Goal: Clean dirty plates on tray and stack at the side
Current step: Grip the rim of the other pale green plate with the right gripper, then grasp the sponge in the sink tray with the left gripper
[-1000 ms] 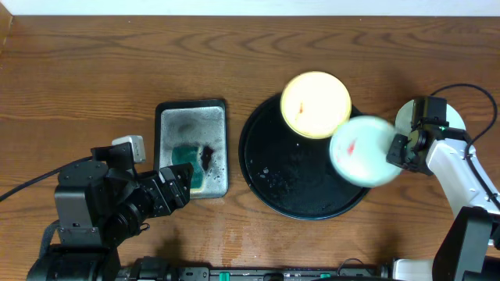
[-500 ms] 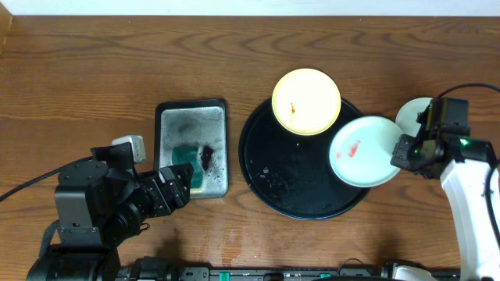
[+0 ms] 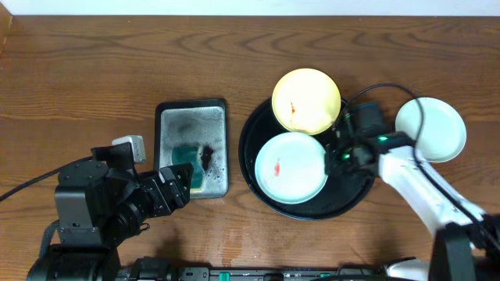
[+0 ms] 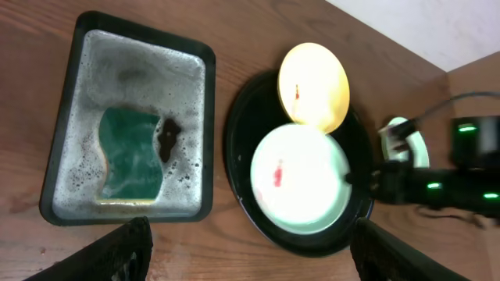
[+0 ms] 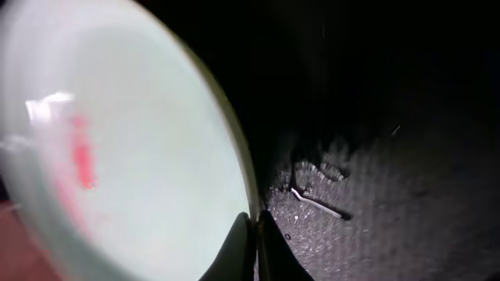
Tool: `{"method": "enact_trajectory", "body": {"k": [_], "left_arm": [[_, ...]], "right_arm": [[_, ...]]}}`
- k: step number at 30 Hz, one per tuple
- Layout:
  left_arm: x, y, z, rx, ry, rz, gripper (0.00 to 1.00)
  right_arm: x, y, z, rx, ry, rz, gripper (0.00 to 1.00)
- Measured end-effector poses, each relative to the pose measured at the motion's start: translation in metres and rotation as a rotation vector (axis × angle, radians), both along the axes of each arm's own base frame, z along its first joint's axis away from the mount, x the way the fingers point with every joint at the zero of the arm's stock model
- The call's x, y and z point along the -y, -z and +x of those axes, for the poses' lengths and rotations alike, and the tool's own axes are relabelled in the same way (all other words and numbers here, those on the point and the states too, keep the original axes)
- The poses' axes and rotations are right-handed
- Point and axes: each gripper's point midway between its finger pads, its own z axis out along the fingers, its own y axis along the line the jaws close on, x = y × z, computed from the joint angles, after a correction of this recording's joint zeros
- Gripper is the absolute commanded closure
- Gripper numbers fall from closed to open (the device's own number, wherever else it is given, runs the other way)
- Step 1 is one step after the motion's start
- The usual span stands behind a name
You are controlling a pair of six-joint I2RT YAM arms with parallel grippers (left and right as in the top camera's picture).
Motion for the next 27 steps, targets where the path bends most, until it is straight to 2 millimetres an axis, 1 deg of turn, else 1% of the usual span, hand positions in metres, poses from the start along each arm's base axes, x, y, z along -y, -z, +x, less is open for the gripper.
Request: {"method": "enact_trajectory", "body": {"k": [2, 4, 5, 8, 10, 12, 16, 18, 20, 22, 25, 27], "left_arm": [[0.0, 0.0, 0.0, 0.0, 0.0, 0.0, 0.18], [0.0, 0.0, 0.0, 0.0, 0.0, 0.0, 0.18], [0.0, 0.0, 0.0, 0.0, 0.0, 0.0, 0.18], [0.0, 0.0, 0.0, 0.001, 0.0, 0.0, 0.18], [0.0, -0.003, 0.002, 0.014, 0.0, 0.0, 0.18], [0.0, -0.005, 0.005, 0.028, -0.002, -0.003, 0.18], [0.0, -0.005, 0.005, 0.019, -0.02, -0.023, 0.18], [0.0, -0.005, 0.005, 0.016, -0.025, -0.028, 0.18], [0.0, -0.005, 0.005, 0.013, -0.028, -0.033, 0.18], [0.0, -0.005, 0.004, 0.01, -0.031, -0.035, 0.18], [0.0, -0.005, 0.005, 0.008, -0.033, -0.038, 0.18], [0.0, -0.004, 0.005, 0.003, -0.034, -0.036, 0.18]], "right_arm": [[0.0, 0.014, -0.003, -0.033, 0.023, -0.043, 0.99], [0.002, 0.02, -0.002, -0.038, 0.042, -0.075, 0.79], [0.004, 0.021, -0.001, -0.036, 0.049, -0.091, 0.75], [0.01, 0.021, 0.002, -0.019, 0.037, -0.129, 0.67], [0.01, 0.015, 0.005, 0.002, -0.014, -0.146, 0.64], [0.01, 0.003, 0.009, 0.023, -0.067, -0.157, 0.64], [0.005, -0.031, 0.027, 0.112, -0.141, -0.158, 0.66], [0.004, -0.035, 0.029, 0.13, -0.155, -0.157, 0.66], [0.003, -0.033, 0.025, 0.124, -0.174, -0.152, 0.66], [0.003, -0.024, 0.02, 0.102, -0.18, -0.147, 0.65], [0.0, -0.001, 0.01, 0.046, -0.191, -0.125, 0.66], [-0.002, 0.015, 0.002, 0.008, -0.199, -0.105, 0.71]]}}
